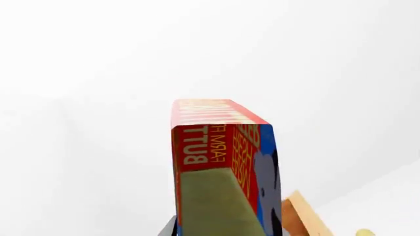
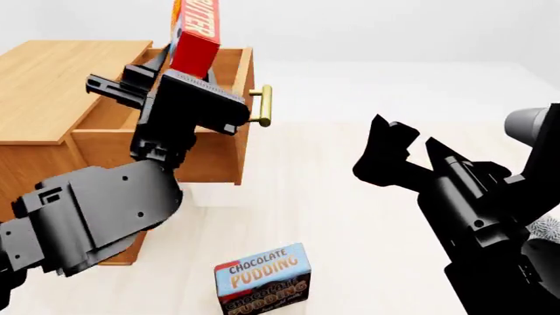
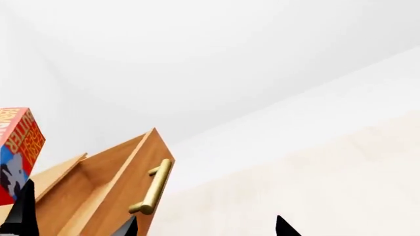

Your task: Put the butter at the back in the top drawer of the cabinet and close it.

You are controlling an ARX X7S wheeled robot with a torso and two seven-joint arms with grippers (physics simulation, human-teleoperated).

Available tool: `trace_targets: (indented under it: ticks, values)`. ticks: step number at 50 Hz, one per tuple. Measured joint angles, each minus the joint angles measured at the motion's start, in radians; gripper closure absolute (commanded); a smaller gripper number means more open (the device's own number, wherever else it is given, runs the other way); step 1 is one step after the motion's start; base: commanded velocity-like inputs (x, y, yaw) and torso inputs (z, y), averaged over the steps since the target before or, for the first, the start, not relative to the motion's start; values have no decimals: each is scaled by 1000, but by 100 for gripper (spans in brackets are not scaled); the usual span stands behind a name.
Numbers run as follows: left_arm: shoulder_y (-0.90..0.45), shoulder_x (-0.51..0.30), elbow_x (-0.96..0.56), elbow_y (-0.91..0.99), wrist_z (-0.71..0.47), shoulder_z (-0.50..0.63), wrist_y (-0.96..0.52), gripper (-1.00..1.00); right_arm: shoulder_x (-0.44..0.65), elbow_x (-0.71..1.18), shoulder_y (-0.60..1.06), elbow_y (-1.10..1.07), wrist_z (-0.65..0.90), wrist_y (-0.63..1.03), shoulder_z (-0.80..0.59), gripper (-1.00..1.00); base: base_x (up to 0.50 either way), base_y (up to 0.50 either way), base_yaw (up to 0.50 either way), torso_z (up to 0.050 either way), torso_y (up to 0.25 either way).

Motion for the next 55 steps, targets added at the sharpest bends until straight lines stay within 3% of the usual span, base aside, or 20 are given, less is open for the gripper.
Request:
trace_targets:
  ticks: [22,29,41,55]
  values:
    - [41,107,-279,-406,257,-164,131,100,6,-116,-70,-32,-72,16,-9,-100,0,0,0,0,1]
    - [52,131,-322,-462,293,-182,137,100,10,-351,-125,-52,-188,6,-50,-100,0,0,0,0,1]
    - [59,142,-348,-486,319,-195,138,100,67,-912,-186,-40,-354,-111,-273,-100,0,0,0,1,2]
    - [51,163,-352,-507,319,-197,121,100,92,-1138,-231,-15,-426,-193,-378,-100,1,0,0,0,1]
